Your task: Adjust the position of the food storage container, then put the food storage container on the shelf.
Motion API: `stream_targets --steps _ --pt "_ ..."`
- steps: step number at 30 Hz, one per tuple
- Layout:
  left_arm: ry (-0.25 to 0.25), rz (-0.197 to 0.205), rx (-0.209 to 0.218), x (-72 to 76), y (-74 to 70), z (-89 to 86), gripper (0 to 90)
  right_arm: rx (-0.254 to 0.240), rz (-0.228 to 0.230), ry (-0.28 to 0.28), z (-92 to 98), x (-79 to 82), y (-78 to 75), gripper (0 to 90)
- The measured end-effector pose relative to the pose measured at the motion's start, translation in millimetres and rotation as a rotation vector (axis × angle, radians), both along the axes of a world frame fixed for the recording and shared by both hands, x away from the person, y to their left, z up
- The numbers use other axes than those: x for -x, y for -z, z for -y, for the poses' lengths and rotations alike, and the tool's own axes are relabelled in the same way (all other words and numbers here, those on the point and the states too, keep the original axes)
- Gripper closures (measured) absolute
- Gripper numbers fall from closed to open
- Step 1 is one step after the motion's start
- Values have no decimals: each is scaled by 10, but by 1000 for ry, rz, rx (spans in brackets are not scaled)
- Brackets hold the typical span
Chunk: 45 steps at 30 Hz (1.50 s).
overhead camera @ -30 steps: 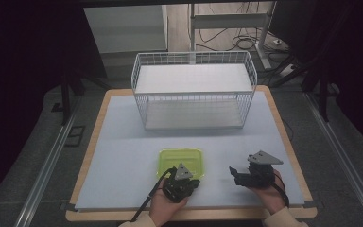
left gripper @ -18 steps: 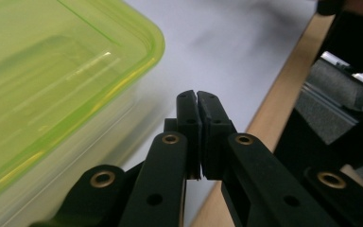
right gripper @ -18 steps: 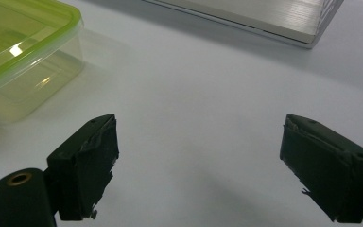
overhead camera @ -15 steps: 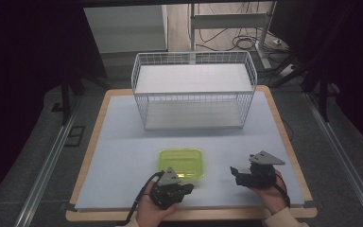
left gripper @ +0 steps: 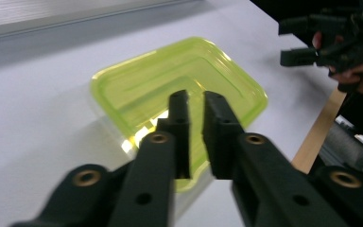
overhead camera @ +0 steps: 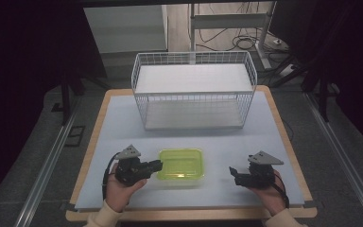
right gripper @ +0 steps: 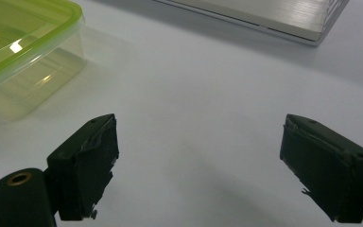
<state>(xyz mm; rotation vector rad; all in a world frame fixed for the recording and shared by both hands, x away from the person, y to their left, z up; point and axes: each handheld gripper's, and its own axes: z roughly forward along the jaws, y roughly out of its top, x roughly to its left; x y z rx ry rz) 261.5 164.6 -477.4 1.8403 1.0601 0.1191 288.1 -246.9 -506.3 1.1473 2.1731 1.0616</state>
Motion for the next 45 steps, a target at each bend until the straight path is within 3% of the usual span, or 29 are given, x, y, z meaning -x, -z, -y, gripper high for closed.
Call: stream_targets --steps 1,2,3,7,10,17,20,23,31,34,37,45 --pt "0 0 0 0 0 0 677 -1 0 0 2 0 1 126" --pt "-21 -6 -7 -26 18 -26 677 -1 0 0 2 0 1 126" --pt "-47 -22 -6 -60 48 -63 514 -4 3 -1 3 -7 0 126" --pt "-46 -58 10 -115 66 -102 381 -33 -1 -36 -25 -14 -12 144" --pt "-59 -87 25 -143 82 -157 339 -61 -1 -55 -43 4 -39 153" --pt "-68 -136 68 -165 93 -243 329 -146 -2 -80 -46 -26 -107 177" --pt "-69 -148 75 -177 97 -255 325 -180 -30 -94 -64 -28 -134 193" --pt "-69 -160 87 -191 99 -251 325 -245 -87 -147 -119 -37 -218 227" --pt "-53 -192 102 -237 139 -254 329 -282 -177 -187 -249 -94 -265 272" --pt "-46 -211 133 -257 159 -284 332 -303 -222 -212 -385 -153 -282 297" --pt "-45 -217 135 -268 171 -295 334 -316 -243 -223 -456 -185 -285 304" --pt "-31 -262 177 -305 250 -312 407 -360 -329 -238 -642 -326 -235 365"
